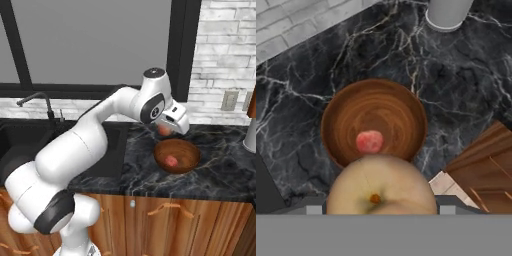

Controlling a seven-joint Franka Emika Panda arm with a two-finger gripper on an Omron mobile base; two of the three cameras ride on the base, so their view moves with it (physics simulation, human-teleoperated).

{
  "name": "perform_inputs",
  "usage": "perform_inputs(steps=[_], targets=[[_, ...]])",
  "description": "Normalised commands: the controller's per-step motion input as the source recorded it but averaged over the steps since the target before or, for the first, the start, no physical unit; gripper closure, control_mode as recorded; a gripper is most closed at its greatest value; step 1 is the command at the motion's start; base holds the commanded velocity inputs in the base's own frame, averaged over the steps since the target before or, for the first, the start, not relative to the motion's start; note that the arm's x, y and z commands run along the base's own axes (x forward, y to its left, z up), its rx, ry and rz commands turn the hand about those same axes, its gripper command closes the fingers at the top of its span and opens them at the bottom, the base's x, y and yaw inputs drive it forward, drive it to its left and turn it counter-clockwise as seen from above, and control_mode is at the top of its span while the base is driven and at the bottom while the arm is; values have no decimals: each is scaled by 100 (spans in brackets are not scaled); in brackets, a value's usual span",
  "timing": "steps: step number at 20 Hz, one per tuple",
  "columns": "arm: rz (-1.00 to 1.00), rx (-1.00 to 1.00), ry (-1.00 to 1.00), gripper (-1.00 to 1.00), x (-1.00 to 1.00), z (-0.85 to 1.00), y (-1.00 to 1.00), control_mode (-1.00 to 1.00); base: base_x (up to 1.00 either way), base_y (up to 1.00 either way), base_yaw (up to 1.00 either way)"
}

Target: Pick the peachs from the cabinet and place them in one bowl. Pick the mango from the sink and place it in the other bowl.

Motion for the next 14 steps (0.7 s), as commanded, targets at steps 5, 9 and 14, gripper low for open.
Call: perform_inputs(steps=[5,9,14], targets=[[0,2,4,100,26,-27,-31,-100,0,0,0],[0,11,7,100,24,-28,-24,-100,0,0,0],[0,16,7,100,25,-29,-24,-100,0,0,0]])
